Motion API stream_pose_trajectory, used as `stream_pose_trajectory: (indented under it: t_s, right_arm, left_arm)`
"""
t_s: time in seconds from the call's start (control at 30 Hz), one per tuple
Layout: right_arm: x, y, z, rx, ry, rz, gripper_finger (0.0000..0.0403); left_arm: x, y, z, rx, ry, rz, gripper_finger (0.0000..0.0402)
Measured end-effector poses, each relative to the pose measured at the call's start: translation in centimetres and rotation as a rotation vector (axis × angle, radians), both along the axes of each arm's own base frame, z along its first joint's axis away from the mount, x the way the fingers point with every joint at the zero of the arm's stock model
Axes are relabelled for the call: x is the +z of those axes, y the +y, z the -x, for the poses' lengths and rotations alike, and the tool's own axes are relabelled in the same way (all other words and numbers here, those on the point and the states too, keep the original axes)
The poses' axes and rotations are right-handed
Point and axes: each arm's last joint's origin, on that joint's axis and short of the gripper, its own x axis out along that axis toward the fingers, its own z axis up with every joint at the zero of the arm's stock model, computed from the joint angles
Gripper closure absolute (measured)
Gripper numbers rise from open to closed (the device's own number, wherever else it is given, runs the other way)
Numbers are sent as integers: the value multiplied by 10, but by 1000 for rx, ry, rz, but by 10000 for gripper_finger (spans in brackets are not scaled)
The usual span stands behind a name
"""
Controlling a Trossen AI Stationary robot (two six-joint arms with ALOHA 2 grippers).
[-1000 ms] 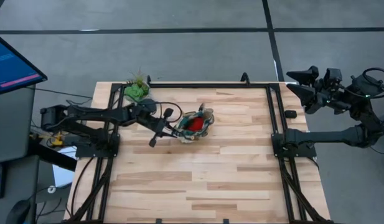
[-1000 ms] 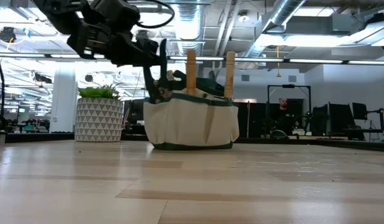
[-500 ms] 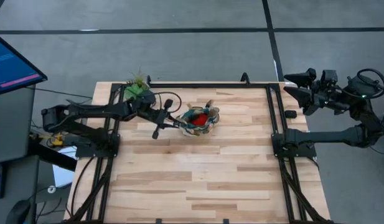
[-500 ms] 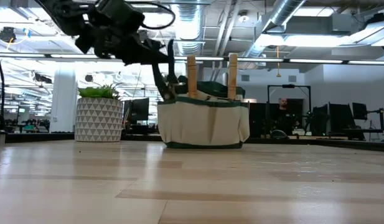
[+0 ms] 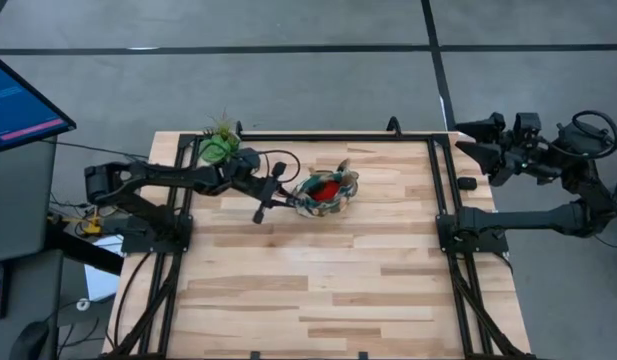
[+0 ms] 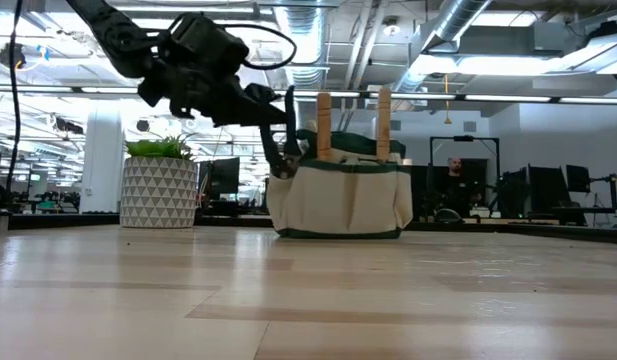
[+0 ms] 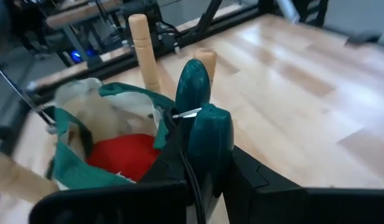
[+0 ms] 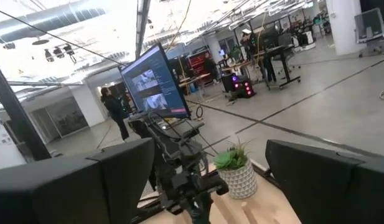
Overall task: Pick & Place Garden tools in Gardening bag
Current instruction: Put the shear scissors into the gardening bag
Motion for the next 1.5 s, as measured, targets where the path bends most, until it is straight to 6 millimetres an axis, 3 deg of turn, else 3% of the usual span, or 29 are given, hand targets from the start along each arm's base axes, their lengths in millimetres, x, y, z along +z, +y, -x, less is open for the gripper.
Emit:
stream_pose_trajectory:
  t_s: [0.17,0.33,0.43,0.77,0.93,1.23,1.5]
  right_arm:
    - [-7,0,-1,2,58,-48,101]
    - [-10,-2,-10,7,104,-87,101]
    - [-10,-1,-14,36,112,-86,101]
    - [-10,-2,-23,82,134,-100,101]
    - [-11,-1,-23,86,135,-116,101]
    - [-11,-1,-23,106,135,-126,101]
    - [-11,-1,-23,106,135,-126,101]
  left_arm:
    - [13,-7,7,-15,10,160,374]
    - [39,-19,15,-52,-44,281,374]
    - [47,-29,18,-78,-59,297,374]
    - [32,-32,8,23,-41,122,374]
    - [35,-37,8,85,-57,46,374]
    - [30,-61,5,29,-60,-258,374]
    - [19,-62,9,89,-17,-364,374]
